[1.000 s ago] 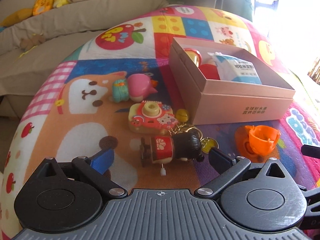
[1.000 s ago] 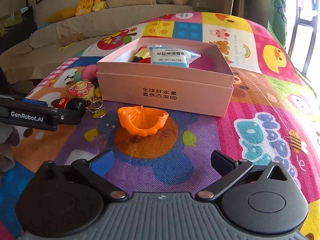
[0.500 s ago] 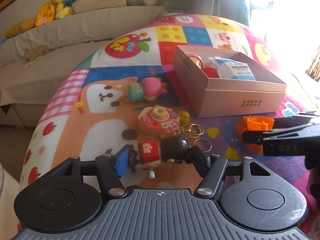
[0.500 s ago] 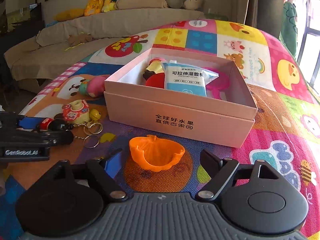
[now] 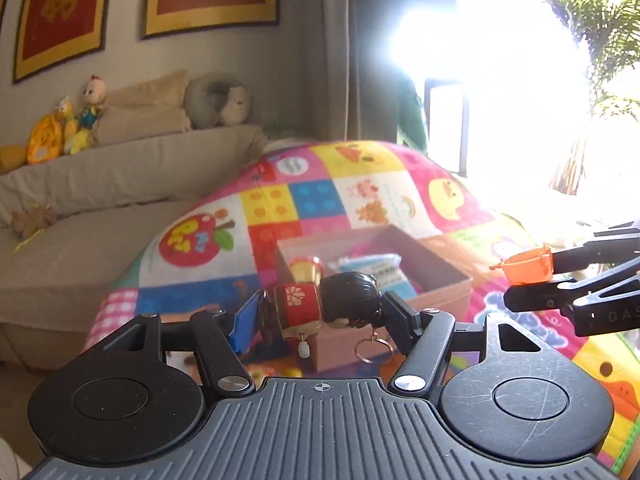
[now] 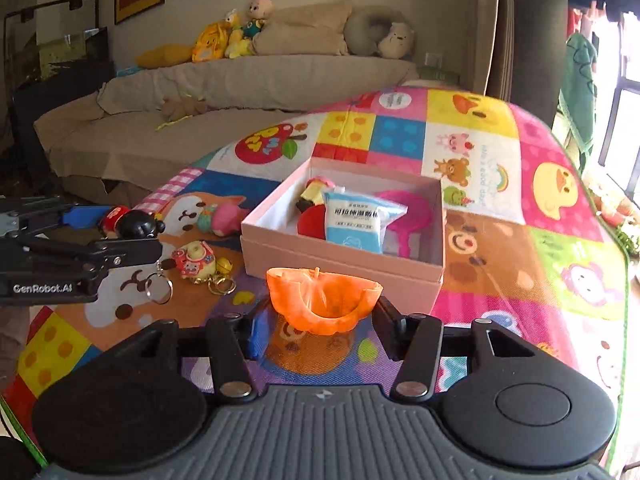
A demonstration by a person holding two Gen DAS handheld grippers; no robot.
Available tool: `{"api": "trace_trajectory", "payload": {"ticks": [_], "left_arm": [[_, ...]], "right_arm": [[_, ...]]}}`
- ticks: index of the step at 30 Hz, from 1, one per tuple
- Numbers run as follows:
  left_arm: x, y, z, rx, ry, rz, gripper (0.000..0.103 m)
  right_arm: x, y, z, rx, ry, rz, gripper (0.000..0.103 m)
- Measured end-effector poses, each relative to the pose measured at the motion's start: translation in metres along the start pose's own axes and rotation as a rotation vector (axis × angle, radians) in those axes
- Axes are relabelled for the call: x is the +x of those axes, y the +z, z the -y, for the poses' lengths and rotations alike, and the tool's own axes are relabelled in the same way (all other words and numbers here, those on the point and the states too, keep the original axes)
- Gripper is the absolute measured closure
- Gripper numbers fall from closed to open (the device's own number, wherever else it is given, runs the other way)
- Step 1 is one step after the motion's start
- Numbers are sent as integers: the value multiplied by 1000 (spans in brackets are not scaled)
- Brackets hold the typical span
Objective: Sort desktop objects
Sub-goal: 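Place the orange mold in the box with the right tool while the left carries the keychain doll in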
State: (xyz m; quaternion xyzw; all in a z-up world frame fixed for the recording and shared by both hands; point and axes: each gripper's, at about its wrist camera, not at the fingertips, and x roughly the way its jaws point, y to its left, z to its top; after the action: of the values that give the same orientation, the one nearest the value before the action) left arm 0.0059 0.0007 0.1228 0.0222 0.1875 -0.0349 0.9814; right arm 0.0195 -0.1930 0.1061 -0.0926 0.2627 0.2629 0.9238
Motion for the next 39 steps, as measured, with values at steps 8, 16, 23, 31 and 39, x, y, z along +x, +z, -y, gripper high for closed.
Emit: {"api": "trace_trajectory", "payload": {"ticks": [8, 16, 23, 31, 39], "left_arm": [[72, 54, 9, -3, -58, 45, 28], [76, -7, -27, -103, 0, -93, 10], [64, -59, -53, -127, 77, -225, 7], [50, -93, -95, -217, 207, -264, 4], [28, -94, -139, -310, 368, -234, 3]], "right_arm": [[-33, 50, 35, 64, -110, 189, 50], [18, 68, 59, 121, -101, 143, 50], [101, 70, 69, 187, -104, 13, 46], [107, 43, 27, 103, -90, -19, 35], [125, 12, -105, -275, 116, -19, 34]]}}
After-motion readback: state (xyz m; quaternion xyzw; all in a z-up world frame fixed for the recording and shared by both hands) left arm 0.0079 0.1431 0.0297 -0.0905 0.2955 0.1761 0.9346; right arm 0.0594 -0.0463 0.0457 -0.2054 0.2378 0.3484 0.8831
